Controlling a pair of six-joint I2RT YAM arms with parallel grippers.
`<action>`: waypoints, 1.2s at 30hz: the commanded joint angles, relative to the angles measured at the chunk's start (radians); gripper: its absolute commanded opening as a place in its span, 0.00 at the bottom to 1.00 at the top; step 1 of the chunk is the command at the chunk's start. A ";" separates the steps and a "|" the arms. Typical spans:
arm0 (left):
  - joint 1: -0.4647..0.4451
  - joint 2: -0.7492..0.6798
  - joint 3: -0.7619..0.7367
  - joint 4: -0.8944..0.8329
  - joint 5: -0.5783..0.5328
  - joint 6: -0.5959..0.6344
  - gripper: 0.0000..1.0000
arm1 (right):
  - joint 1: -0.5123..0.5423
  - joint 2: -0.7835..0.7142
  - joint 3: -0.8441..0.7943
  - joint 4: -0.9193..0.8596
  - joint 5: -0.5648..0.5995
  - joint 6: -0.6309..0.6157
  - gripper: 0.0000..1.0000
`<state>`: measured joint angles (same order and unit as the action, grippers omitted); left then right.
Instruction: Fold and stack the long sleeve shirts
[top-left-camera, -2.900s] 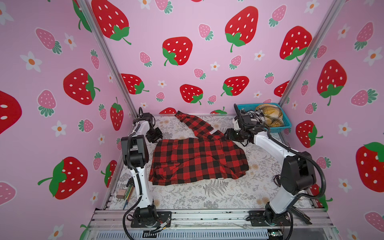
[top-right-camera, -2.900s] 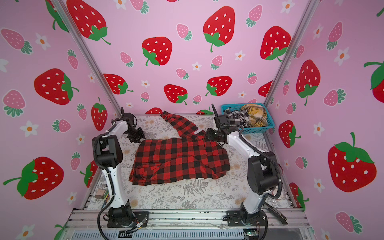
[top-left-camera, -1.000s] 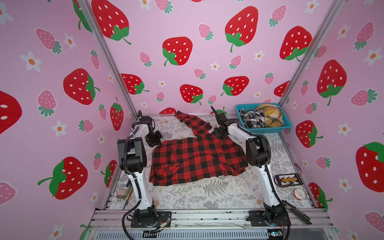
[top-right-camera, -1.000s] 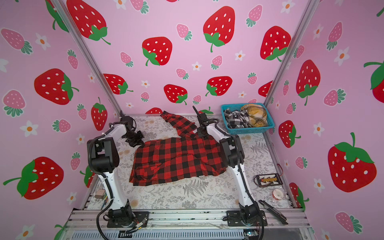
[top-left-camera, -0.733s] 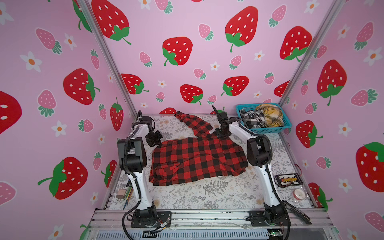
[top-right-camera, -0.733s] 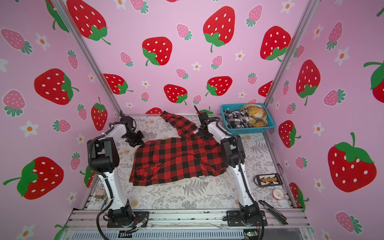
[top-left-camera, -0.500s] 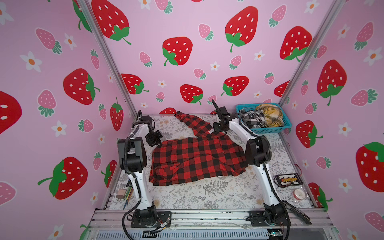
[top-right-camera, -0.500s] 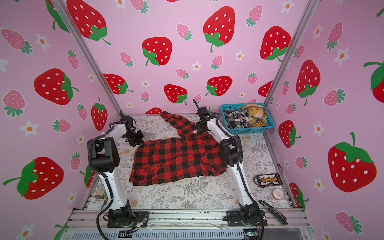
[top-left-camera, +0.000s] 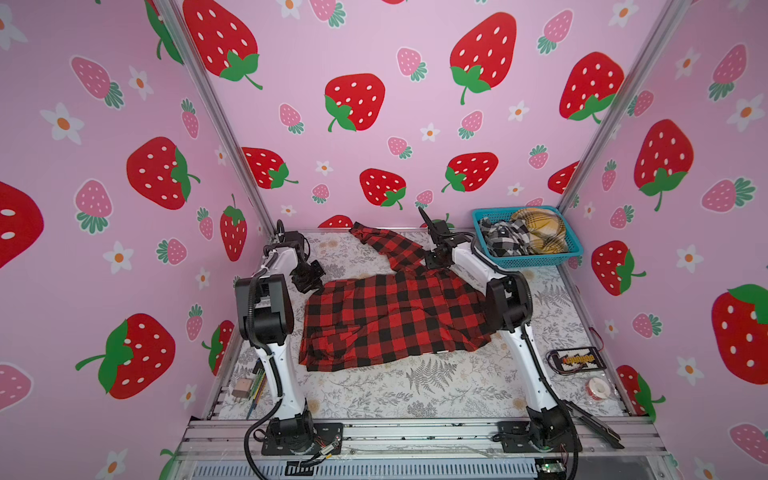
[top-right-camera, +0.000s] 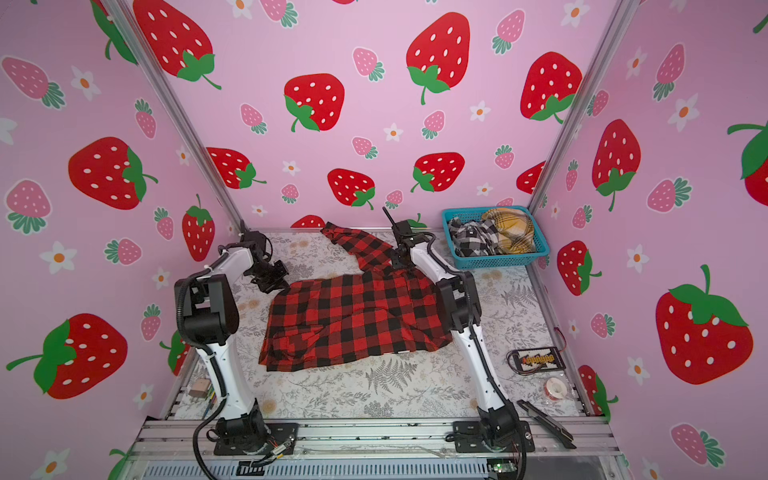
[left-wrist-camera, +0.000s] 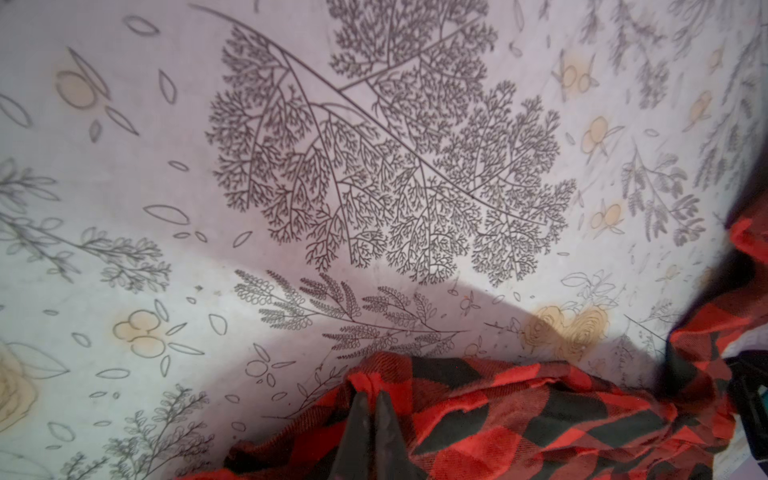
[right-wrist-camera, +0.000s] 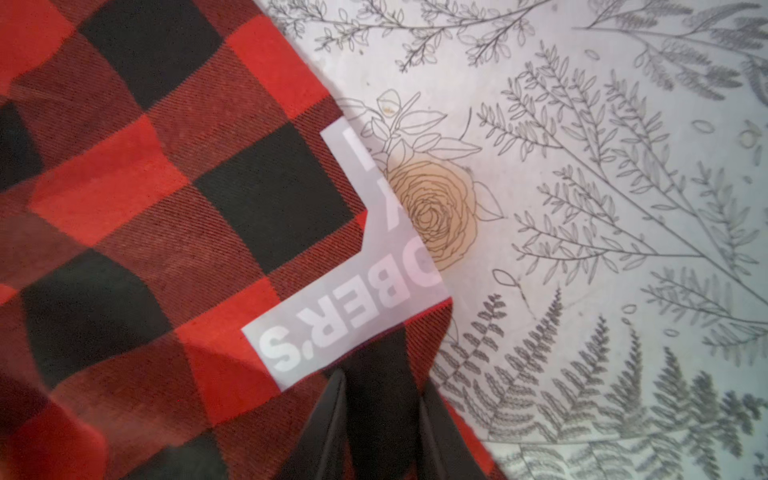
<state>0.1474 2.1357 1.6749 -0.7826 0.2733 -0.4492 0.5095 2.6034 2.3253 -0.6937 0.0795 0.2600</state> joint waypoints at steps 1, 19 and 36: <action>-0.004 0.033 0.026 -0.017 0.005 0.009 0.00 | -0.006 0.055 -0.058 -0.115 0.007 -0.021 0.27; -0.005 0.042 0.022 -0.019 0.001 0.017 0.00 | -0.012 0.076 0.084 -0.135 0.016 -0.005 0.58; -0.005 0.062 0.042 -0.026 0.009 0.020 0.00 | -0.026 0.035 0.085 -0.047 0.011 -0.004 0.59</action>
<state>0.1459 2.1880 1.6814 -0.7841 0.2733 -0.4416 0.4934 2.5851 2.3703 -0.7040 0.0891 0.2672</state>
